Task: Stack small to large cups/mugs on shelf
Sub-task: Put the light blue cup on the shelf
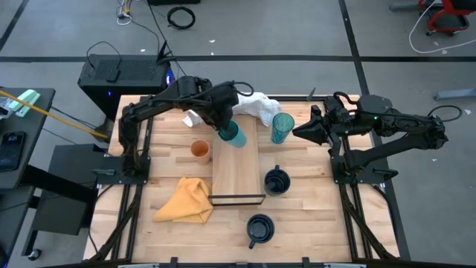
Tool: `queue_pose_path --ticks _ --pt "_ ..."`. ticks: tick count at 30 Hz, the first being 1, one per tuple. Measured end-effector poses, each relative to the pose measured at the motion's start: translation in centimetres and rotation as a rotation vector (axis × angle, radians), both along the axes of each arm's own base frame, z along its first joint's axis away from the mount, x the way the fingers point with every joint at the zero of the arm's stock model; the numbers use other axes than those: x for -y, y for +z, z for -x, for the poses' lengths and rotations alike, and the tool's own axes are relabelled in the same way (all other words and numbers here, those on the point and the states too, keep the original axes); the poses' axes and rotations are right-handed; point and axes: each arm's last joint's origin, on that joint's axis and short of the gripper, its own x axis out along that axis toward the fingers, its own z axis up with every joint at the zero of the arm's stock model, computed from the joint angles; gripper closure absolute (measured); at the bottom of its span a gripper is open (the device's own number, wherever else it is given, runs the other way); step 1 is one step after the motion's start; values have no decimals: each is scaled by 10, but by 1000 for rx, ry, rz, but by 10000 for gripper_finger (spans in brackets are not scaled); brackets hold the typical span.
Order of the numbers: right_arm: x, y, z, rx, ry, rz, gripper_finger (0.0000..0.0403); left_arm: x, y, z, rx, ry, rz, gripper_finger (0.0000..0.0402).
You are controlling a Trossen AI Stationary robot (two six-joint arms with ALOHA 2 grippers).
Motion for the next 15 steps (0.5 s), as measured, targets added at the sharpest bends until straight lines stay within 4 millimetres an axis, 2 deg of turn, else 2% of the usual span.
queue_pose_path --ticks 5,15 --pt "0 0 0 -1 0 0 351 -3 -7 4 -33 -33 29 392" --pt "0 0 0 -1 0 1 351 -7 -7 70 -74 101 80 392"
